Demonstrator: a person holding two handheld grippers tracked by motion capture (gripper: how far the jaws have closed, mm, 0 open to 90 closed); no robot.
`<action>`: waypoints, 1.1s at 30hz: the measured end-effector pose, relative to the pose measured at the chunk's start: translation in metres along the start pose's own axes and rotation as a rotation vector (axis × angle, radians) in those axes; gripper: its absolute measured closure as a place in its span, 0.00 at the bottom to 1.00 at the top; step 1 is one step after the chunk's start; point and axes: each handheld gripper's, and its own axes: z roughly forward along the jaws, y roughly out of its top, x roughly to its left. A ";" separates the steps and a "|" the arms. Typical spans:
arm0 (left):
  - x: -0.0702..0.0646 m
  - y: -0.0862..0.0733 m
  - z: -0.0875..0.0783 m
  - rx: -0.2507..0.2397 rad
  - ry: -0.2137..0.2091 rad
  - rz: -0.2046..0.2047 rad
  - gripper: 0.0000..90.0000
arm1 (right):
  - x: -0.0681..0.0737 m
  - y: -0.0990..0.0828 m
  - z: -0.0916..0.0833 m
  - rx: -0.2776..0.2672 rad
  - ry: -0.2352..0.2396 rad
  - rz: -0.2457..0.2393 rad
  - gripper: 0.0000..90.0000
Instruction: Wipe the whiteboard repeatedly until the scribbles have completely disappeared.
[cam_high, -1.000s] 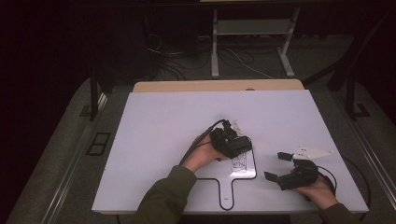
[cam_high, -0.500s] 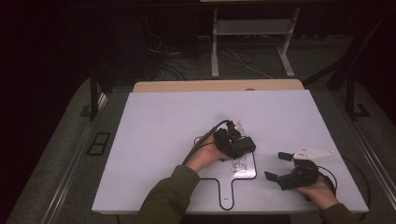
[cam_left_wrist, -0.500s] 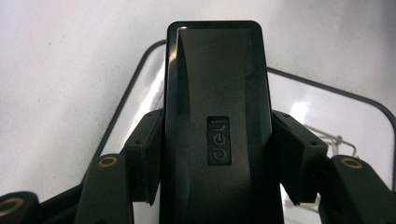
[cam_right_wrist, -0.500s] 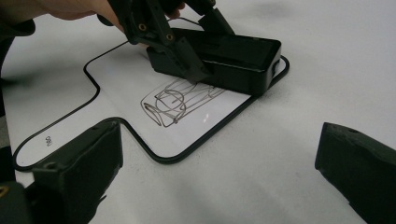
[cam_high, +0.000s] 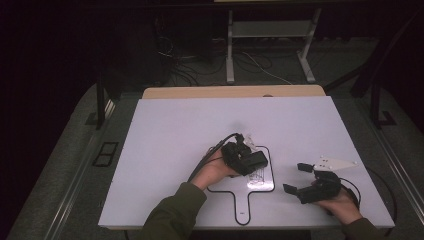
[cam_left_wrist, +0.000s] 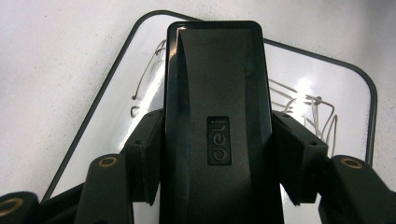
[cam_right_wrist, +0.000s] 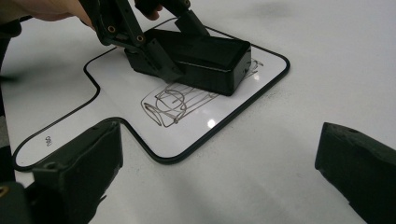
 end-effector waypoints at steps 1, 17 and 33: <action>0.002 0.001 0.000 0.001 0.004 0.023 0.44 | 0.000 0.000 0.000 0.000 -0.001 0.000 0.00; -0.002 0.019 0.014 -0.003 -0.009 0.043 0.44 | -0.001 0.000 -0.001 -0.003 0.000 0.004 0.00; -0.017 0.003 0.004 -0.013 -0.024 0.027 0.44 | -0.001 0.000 -0.001 -0.004 -0.002 0.004 0.00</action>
